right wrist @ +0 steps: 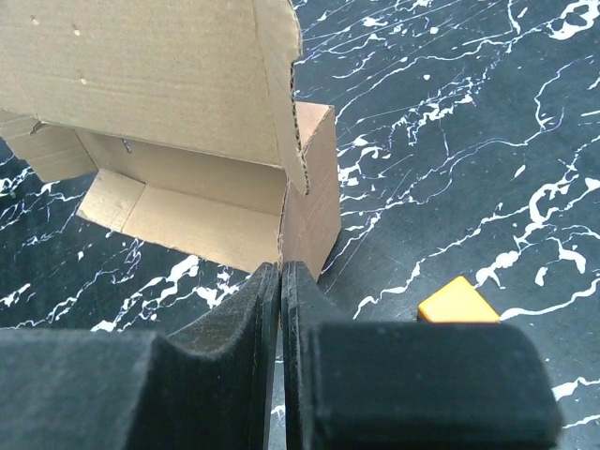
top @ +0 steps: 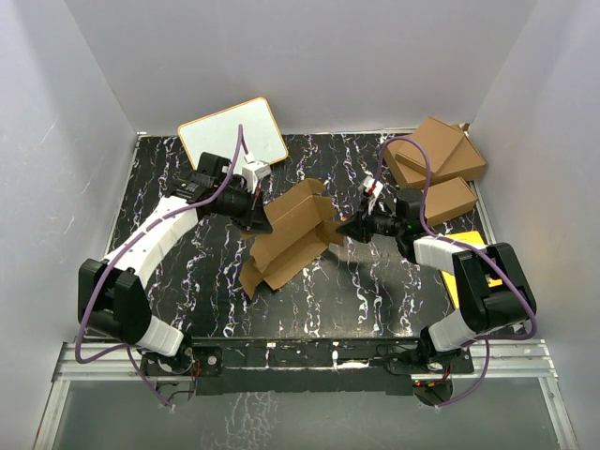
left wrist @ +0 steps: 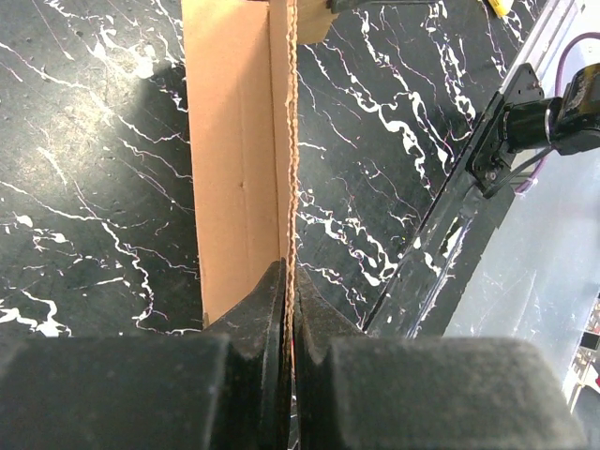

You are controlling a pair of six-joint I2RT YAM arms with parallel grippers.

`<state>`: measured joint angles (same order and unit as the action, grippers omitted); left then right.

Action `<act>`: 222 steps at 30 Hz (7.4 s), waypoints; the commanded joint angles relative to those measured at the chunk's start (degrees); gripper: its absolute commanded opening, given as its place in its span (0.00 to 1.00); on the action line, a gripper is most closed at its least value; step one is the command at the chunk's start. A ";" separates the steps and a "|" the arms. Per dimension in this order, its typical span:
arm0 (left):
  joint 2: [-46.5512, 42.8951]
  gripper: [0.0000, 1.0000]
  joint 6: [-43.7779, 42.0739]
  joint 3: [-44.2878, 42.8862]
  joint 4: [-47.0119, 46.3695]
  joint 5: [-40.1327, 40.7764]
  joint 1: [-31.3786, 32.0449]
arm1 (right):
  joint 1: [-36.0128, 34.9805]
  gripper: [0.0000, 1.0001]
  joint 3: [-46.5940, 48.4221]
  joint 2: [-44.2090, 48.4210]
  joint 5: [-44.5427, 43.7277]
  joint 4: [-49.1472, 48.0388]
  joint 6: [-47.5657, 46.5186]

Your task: Fold the paper box

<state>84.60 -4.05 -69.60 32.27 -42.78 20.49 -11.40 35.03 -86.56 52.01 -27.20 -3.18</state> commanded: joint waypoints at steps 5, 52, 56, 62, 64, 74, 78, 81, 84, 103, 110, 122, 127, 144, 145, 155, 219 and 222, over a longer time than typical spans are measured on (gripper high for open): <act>-4.08 0.00 1.18 2.40 -0.89 -2.08 1.77 | -0.11 0.11 0.50 2.15 2.02 6.92 -4.65; -4.44 0.00 0.60 4.93 -0.32 0.99 4.18 | 10.97 0.40 34.29 -17.09 13.62 38.46 -34.34; -4.77 0.00 0.39 5.00 -0.26 1.07 4.20 | 7.61 0.43 38.69 -22.18 12.84 44.20 -41.48; -5.49 0.00 0.22 5.26 -0.44 1.10 4.17 | 6.60 0.54 38.17 -22.83 15.71 54.76 -63.52; -5.51 0.00 0.16 5.48 -0.52 1.09 4.15 | 6.49 0.60 37.98 -22.84 17.09 59.62 -72.02; -5.78 0.00 -0.19 5.84 -0.90 1.09 4.21 | 4.91 0.69 40.80 -25.54 20.89 75.31 -99.06; -5.94 0.00 0.02 6.26 -1.52 0.95 4.18 | 4.15 0.68 44.17 -27.85 20.91 80.69 -103.20; -5.94 0.00 0.28 6.82 -2.20 0.85 4.20 | 3.73 0.66 43.82 -27.98 21.40 81.63 -104.51; -5.96 0.00 0.27 6.93 -2.32 0.95 4.20 | 2.92 0.62 42.69 -27.72 21.29 81.44 -105.01; -8.34 0.00 1.25 9.51 -5.05 1.11 4.14 | 0.11 0.52 24.66 -15.64 18.06 47.92 -78.81; -8.91 0.00 1.77 10.43 -5.93 1.48 4.12 | -1.26 0.51 20.56 -13.86 16.70 40.89 -73.40; -9.08 0.00 2.65 11.11 -6.70 2.51 4.12 | -2.48 0.45 15.25 -11.00 15.34 28.05 -62.61; -9.19 0.00 2.61 11.48 -6.82 2.74 4.12 | -2.61 0.50 13.15 -10.33 13.65 20.70 -55.86; -8.51 0.00 2.90 11.30 -7.57 3.65 3.96 | -6.02 0.42 12.08 -11.01 11.26 14.08 -48.69; -8.49 0.00 2.95 11.18 -7.56 3.66 3.95 | -6.07 0.42 12.02 -11.00 11.04 13.98 -48.68; -9.09 0.00 4.79 11.29 -9.05 2.89 2.95 | -8.41 0.41 11.99 -11.61 7.56 12.52 -47.61; -15.50 0.53 31.42 19.47 -29.28 -2.55 -3.70 | -9.64 0.08 37.91 -10.58 -10.89 68.83 -40.52; -16.37 0.59 33.89 22.85 -33.62 -2.53 -3.70 | -9.67 0.08 40.14 -9.87 -14.57 75.60 -40.12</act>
<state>70.04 23.81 -50.37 6.52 -44.40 17.08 -20.69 70.96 -99.70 42.74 32.14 -41.69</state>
